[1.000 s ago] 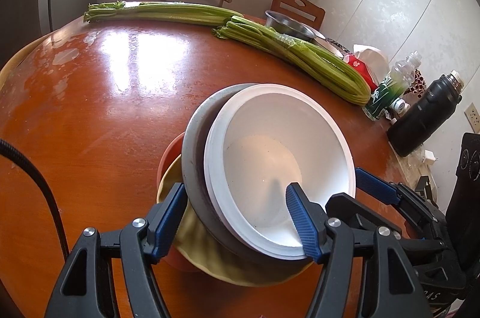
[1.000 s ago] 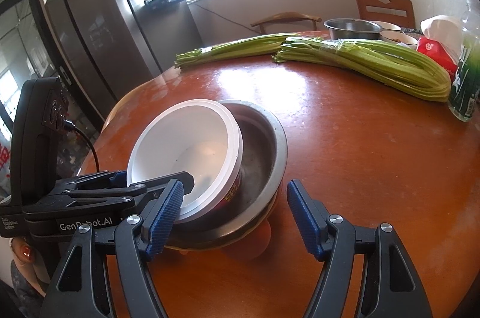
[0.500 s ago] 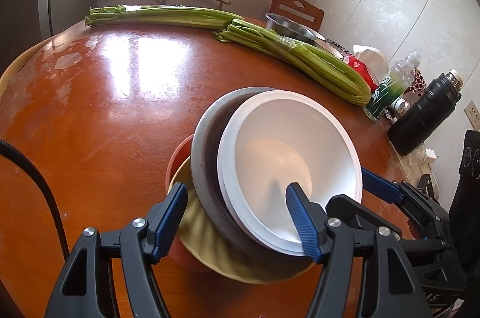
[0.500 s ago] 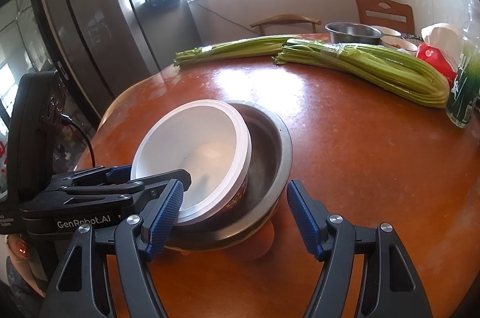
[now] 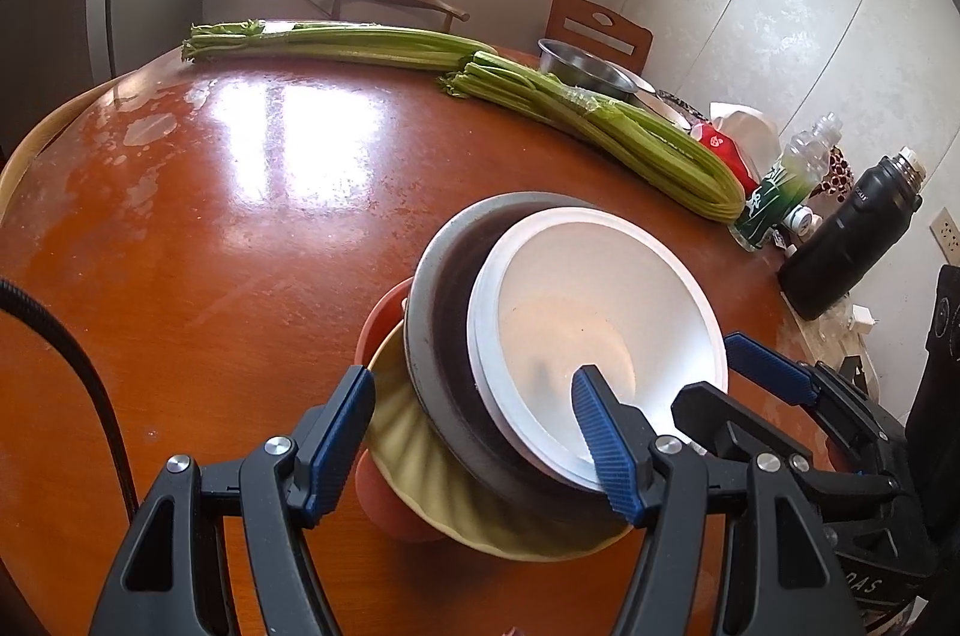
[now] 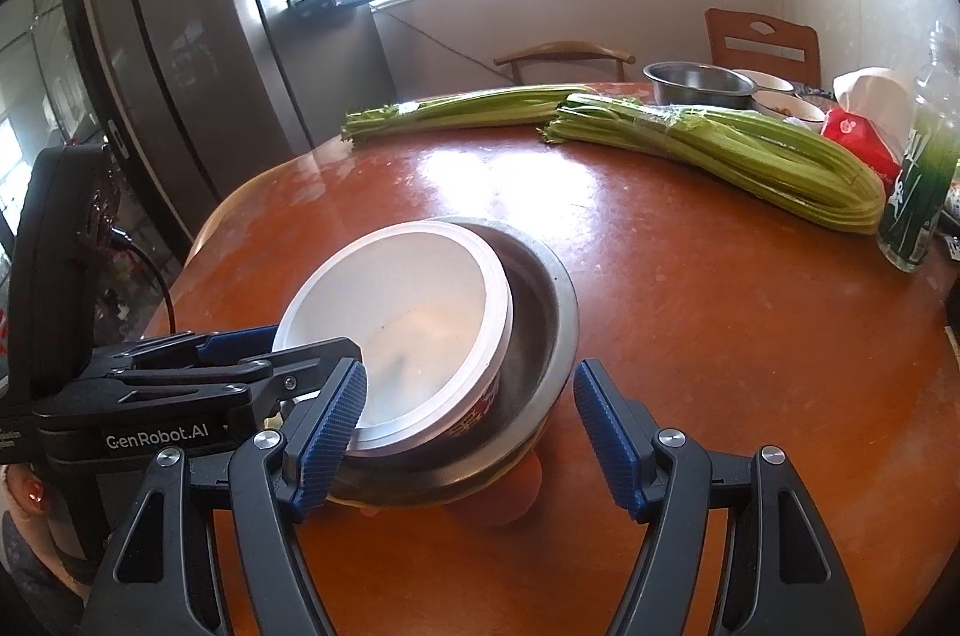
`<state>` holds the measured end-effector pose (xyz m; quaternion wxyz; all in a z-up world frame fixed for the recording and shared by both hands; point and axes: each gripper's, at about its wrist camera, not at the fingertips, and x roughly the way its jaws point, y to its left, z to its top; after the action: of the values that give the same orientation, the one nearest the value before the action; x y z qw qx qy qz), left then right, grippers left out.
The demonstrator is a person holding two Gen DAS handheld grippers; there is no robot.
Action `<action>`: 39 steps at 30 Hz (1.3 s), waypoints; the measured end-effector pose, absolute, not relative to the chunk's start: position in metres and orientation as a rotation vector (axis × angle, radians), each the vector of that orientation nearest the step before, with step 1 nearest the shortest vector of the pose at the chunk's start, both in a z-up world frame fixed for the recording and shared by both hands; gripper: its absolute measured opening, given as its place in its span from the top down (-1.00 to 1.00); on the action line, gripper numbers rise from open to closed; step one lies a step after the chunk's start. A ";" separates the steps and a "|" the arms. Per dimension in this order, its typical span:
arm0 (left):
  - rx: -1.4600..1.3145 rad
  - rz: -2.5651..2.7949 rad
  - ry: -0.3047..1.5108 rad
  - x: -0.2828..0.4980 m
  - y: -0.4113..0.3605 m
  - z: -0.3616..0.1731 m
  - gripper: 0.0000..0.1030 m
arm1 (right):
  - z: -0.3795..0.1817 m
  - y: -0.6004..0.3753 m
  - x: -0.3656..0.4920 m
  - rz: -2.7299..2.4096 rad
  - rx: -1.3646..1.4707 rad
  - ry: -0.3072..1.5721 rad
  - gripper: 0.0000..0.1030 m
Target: Organize plates and bowls
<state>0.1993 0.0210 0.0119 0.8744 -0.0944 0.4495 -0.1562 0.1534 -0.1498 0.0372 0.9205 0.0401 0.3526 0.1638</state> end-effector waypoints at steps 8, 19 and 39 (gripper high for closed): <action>-0.187 -0.266 0.857 0.185 0.035 0.031 -0.32 | 0.049 -0.149 0.142 0.318 0.070 0.672 -0.42; -0.079 -0.140 0.737 0.122 0.033 0.052 -0.33 | 0.054 -0.150 0.098 0.280 0.006 0.616 -0.42; -0.091 -0.066 0.801 0.050 0.016 0.016 -0.45 | 0.029 -0.167 0.030 0.215 0.018 0.588 -0.42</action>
<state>0.0498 0.0161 0.0161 0.9193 -0.0443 0.3897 -0.0322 0.0301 -0.1672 0.0295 0.9513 0.0087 0.2894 0.1057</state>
